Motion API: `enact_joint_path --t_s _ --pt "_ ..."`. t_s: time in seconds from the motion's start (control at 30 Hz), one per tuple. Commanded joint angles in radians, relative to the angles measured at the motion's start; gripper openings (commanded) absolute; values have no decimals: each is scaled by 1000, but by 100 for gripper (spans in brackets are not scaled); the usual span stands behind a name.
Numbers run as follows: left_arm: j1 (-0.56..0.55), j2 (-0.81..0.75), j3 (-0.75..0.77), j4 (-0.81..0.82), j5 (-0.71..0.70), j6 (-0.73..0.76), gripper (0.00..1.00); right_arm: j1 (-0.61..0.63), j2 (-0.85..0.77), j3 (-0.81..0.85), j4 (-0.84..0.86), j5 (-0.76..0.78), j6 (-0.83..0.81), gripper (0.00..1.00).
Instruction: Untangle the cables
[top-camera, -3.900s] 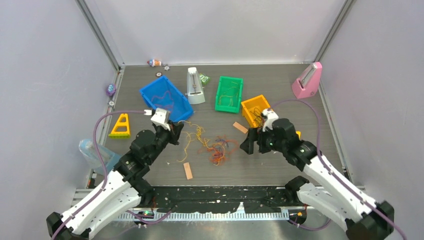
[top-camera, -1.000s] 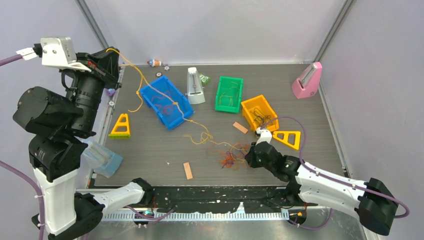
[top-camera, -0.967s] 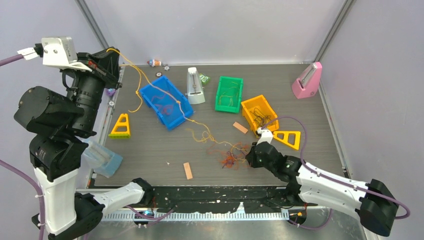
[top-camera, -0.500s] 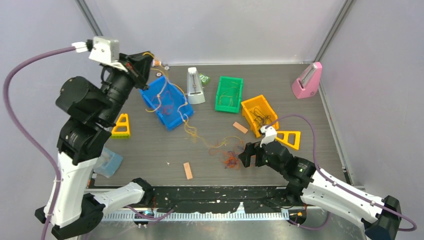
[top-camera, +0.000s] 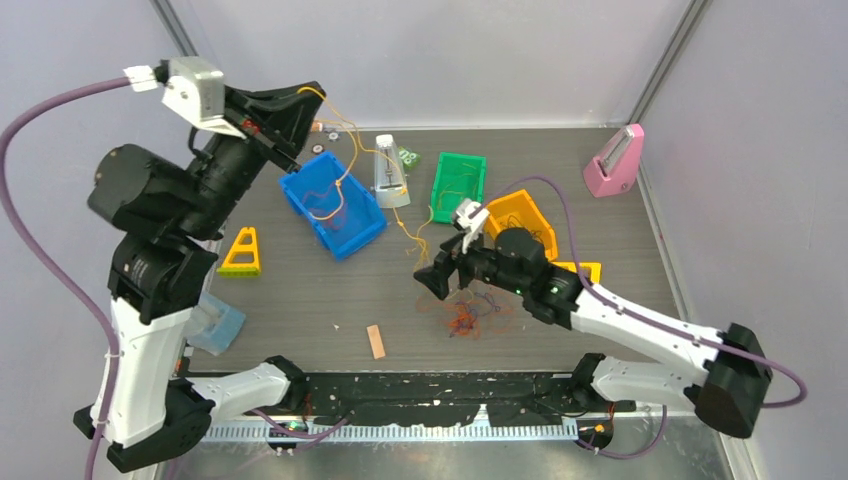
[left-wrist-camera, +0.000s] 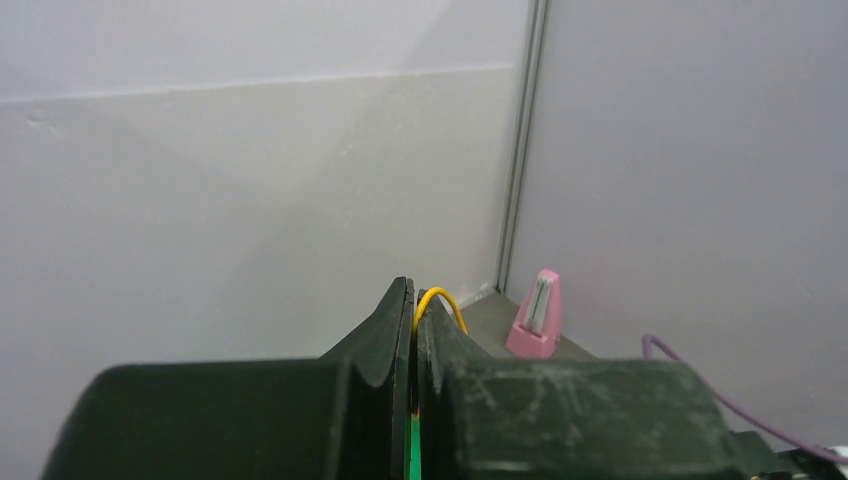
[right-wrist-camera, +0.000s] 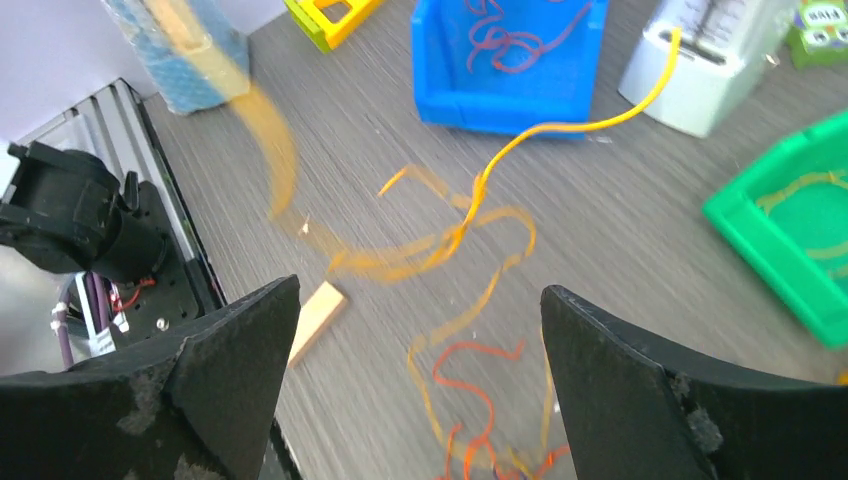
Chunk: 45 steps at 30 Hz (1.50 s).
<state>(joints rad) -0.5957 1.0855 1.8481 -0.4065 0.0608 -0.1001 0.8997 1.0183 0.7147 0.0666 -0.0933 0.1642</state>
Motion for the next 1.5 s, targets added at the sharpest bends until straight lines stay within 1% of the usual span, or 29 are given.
enact_joint_path --t_s 0.0,0.07,0.13,0.17,0.23,0.27,0.3,0.33,0.37,0.47,0.53,0.57,0.6,0.67,0.7,0.8,0.87,0.9,0.97,1.07,1.2,1.23,1.27,1.3,1.33,1.37,1.47 --pt "3 7 90 78 24 -6 0 1 152 108 190 -89 -50 95" --pt "4 11 108 86 21 -11 0 0 225 121 244 -98 -18 95" --pt "3 13 131 91 10 -13 0 0 293 128 293 -98 17 98" --pt "3 15 141 88 3 -13 0 1 315 132 314 -101 35 92" --pt "3 15 157 80 -32 -10 0 1 364 138 328 -102 57 58" --pt "3 11 157 77 -66 -7 0 1 380 132 328 -100 64 25" --pt "3 3 155 71 -117 -1 0 1 378 124 330 -94 73 15" --pt "3 -5 148 69 -173 2 0 0 369 94 332 -90 77 8" --pt "3 -15 138 69 -231 13 0 0 343 74 340 -70 89 7" --pt "3 -32 120 61 -388 61 0 -2 275 -56 343 -19 111 5" --pt "4 -39 112 61 -471 95 0 -7 220 -128 290 34 140 5" --pt "5 -42 109 64 -499 116 0 -10 186 -167 264 92 164 5" --pt "7 -44 102 68 -523 133 0 -19 170 -185 198 158 202 5" --pt "10 -47 99 69 -548 147 0 -43 122 -231 99 226 259 5" --pt "11 -49 97 69 -548 149 0 -56 115 -256 71 230 279 5" --pt "10 -54 71 79 -526 132 0 -112 86 -277 -34 188 322 5" --pt "11 -54 53 81 -503 108 0 -118 66 -268 -91 187 321 5" --pt "10 -54 43 85 -469 80 0 -119 57 -259 -103 180 313 5" --pt "10 -46 14 99 -380 28 0 -119 23 -245 -116 163 292 6" --pt "11 -24 -25 123 -271 -31 0 -119 -35 -213 -153 188 263 6" --pt "11 2 -91 186 -210 -62 0 -119 -67 -142 -202 209 224 7" --pt "10 20 -92 192 -206 -68 0 -119 -68 -133 -210 205 217 20" --pt "10 36 -88 194 -201 -72 0 -119 -68 -111 -220 210 216 57" --pt "11 54 -84 193 -193 -76 0 -119 -67 -100 -241 222 216 73" --pt "11 72 -81 197 -183 -81 0 -119 -66 -81 -250 228 215 93" --pt "10 88 -84 208 -172 -87 0 -120 -68 -73 -261 233 214 98" --pt "10 129 -121 279 -127 -97 0 -119 -90 -51 -268 242 210 96"
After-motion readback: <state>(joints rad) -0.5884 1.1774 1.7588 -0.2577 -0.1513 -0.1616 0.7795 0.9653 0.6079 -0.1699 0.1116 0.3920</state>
